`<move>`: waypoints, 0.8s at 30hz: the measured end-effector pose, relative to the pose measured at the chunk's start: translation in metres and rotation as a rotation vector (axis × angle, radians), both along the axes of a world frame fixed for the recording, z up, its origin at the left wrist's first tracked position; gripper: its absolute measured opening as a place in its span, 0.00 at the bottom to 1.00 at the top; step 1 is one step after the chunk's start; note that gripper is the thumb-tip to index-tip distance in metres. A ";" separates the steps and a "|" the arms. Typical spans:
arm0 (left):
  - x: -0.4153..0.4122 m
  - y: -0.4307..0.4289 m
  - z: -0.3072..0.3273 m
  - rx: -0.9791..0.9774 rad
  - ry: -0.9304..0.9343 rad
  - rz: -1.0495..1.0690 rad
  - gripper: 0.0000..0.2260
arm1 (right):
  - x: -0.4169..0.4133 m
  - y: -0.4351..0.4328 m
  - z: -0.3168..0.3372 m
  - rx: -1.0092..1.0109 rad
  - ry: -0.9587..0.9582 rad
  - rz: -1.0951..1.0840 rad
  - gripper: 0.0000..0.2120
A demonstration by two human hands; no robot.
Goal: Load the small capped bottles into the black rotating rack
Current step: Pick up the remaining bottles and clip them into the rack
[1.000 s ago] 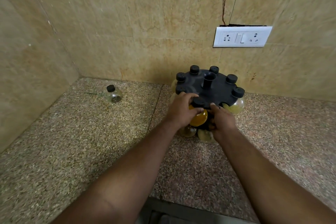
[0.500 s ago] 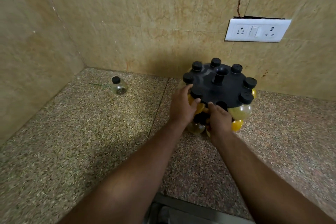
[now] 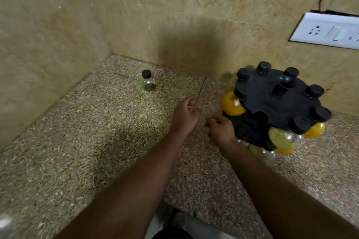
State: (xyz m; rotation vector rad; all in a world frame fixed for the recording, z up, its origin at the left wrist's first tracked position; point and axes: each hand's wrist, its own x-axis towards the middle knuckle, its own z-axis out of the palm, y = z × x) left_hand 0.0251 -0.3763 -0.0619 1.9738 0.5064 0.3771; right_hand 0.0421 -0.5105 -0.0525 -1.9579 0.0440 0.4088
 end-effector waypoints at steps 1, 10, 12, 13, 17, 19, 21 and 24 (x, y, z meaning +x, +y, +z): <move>0.001 0.014 -0.006 -0.011 0.013 0.026 0.19 | 0.006 0.013 -0.005 -0.028 -0.017 0.034 0.06; 0.014 0.109 -0.039 -0.074 0.130 0.205 0.22 | 0.046 0.106 -0.033 -0.265 -0.092 0.251 0.15; 0.025 0.134 -0.046 -0.055 0.133 0.246 0.23 | 0.058 0.132 -0.040 -0.324 -0.100 0.299 0.18; 0.027 0.139 -0.047 -0.035 0.128 0.262 0.24 | 0.061 0.137 -0.039 -0.356 -0.114 0.328 0.20; 0.046 0.177 -0.057 -0.004 0.109 0.357 0.31 | 0.083 0.177 -0.050 -0.507 -0.143 0.475 0.27; 0.055 0.196 -0.063 0.010 0.085 0.390 0.33 | 0.092 0.196 -0.059 -0.570 -0.155 0.533 0.32; 0.066 0.213 -0.069 0.027 0.085 0.415 0.35 | 0.099 0.213 -0.070 -0.661 -0.193 0.594 0.36; 0.078 0.230 -0.074 0.040 0.081 0.389 0.34 | 0.107 0.228 -0.078 -0.798 -0.244 0.669 0.38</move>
